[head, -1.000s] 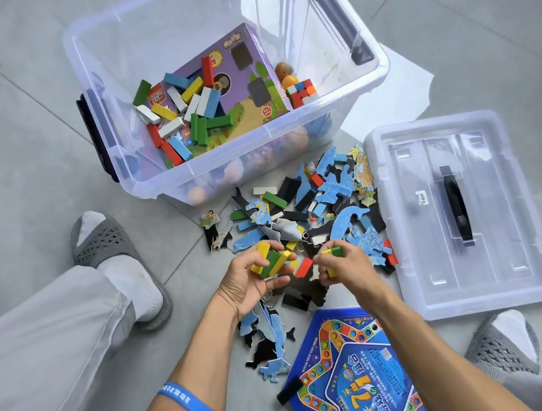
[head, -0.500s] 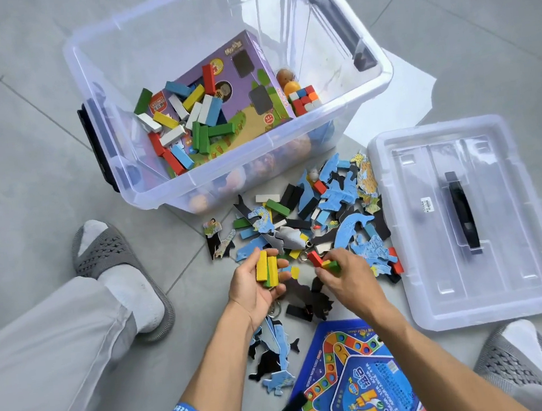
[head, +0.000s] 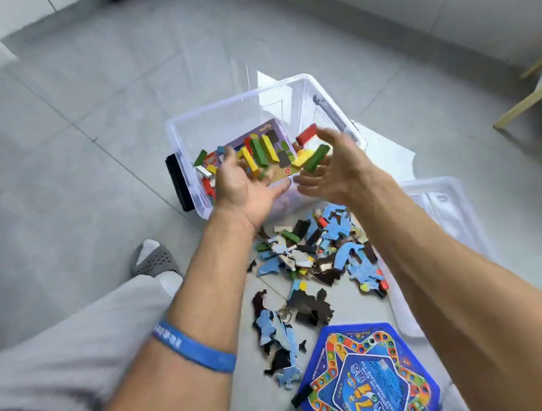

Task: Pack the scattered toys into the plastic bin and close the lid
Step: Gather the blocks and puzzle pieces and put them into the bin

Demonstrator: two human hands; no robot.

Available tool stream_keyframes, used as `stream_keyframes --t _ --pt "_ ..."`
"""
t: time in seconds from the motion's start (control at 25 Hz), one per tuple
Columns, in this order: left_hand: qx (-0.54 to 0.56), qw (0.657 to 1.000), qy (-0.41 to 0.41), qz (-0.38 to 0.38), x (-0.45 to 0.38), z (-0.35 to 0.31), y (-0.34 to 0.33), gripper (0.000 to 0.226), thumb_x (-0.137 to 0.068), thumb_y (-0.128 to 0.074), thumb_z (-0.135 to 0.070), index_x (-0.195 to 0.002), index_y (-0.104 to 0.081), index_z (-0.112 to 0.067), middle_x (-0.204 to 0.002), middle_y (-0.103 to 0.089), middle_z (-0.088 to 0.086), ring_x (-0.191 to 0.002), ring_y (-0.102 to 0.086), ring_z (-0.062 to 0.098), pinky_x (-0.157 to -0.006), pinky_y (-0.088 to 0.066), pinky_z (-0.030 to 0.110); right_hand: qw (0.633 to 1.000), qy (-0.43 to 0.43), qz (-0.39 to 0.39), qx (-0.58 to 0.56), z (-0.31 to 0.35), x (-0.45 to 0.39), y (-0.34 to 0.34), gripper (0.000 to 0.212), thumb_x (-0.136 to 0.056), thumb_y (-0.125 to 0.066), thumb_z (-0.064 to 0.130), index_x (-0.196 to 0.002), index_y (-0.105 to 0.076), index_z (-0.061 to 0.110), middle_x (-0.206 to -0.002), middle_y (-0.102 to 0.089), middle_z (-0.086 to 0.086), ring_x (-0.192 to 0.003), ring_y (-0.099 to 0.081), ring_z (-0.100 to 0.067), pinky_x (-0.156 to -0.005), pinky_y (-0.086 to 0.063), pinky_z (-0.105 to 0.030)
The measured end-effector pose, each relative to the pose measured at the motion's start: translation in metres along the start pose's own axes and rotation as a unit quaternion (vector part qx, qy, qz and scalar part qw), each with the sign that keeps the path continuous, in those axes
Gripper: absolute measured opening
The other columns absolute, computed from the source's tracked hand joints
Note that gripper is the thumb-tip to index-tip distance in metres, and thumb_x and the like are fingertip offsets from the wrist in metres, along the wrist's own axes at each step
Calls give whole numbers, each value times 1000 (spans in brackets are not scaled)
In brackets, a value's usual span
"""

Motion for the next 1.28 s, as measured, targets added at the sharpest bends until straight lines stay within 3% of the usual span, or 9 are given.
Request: stream_keyframes --t 0.08,0.16,0.28,0.4,0.6,0.76,0.88,1.0,1.28 --pt "-115 993 -15 -37 14 -33 4 66 -100 -25 -55 -145 -34 -7 -149 -37 17 -137 -37 35 -108 -27 59 996 28 -61 59 12 12 17 46 -91 -59 37 -124 -51 6 -117 -50 -15 -117 -55 -35 -95 -45 -46" --pt "-203 976 -50 -69 25 -36 31 62 -101 -29 -52 -147 -33 -12 -150 -39 11 -134 -42 29 -105 -34 51 978 88 -139 128 -6 29 62 25 -91 -61 28 -107 -60 9 -111 -60 -9 -110 -59 -30 -93 -48 -44" --pt "-286 950 -11 -126 39 33 106 44 -100 -43 -39 -133 -53 -12 -125 -59 9 -104 -58 23 -83 -46 37 957 19 -209 202 -110 43 163 15 -91 -62 18 -102 -67 9 -117 -64 -23 -106 -62 -37 -87 -53 -44" --pt "-454 868 99 -175 50 120 186 21 -89 -56 -25 -105 -65 -13 -91 -61 5 -70 -52 16 -58 -39 26 921 -55 -263 282 -188 59 252 16 -89 -60 14 -99 -68 4 -94 -66 -17 -87 -64 -34 -77 -55 -46" --pt "-713 646 193 -191 72 175 272 41 -75 -64 -32 -113 -51 -20 -118 -60 4 -106 -57 28 -81 -43 31 841 -40 -161 515 -244 50 262 16 -89 -57 16 -99 -69 17 -98 -68 2 -87 -61 -15 -73 -45 -29" --pt "-736 601 237 -204 92 206 308 67 -69 -76 -42 -122 -43 -16 -126 -53 7 -113 -56 29 -82 -45 34 810 -5 -82 580 -279 39 210 17 -89 -53 16 -101 -66 16 -95 -68 4 -83 -62 -16 -73 -51 -33" --pt "-819 533 165 -135 84 229 304 62 -73 -77 -40 -120 -42 -21 -120 -51 3 -112 -55 26 -83 -46 37 797 3 -24 603 -304 34 179 19 -86 -52 16 -99 -66 16 -94 -70 -2 -84 -64 -20 -76 -55 -39" --pt "-826 539 111 -125 73 232 305 53 -74 -78 -34 -112 -43 -22 -111 -52 1 -107 -54 24 -80 -46 37 779 7 -7 627 -316 31 173 19 -87 -51 18 -99 -65 17 -94 -69 -3 -83 -64 -22 -74 -55 -39" --pt "-728 644 17 -236 37 195 289 29 -81 -69 -22 -105 -53 -21 -113 -58 4 -104 -55 26 -82 -44 34 783 5 -60 619 -300 21 193 18 -88 -50 15 -95 -66 19 -85 -69 1 -74 -63 -15 -71 -55 -37"
Point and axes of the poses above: each hand's wrist, its own x-axis away from the middle knuckle, its own y-axis out of the back of the hand, z = x × y, the point moved 10 cm from there along -x, towards the middle knuckle
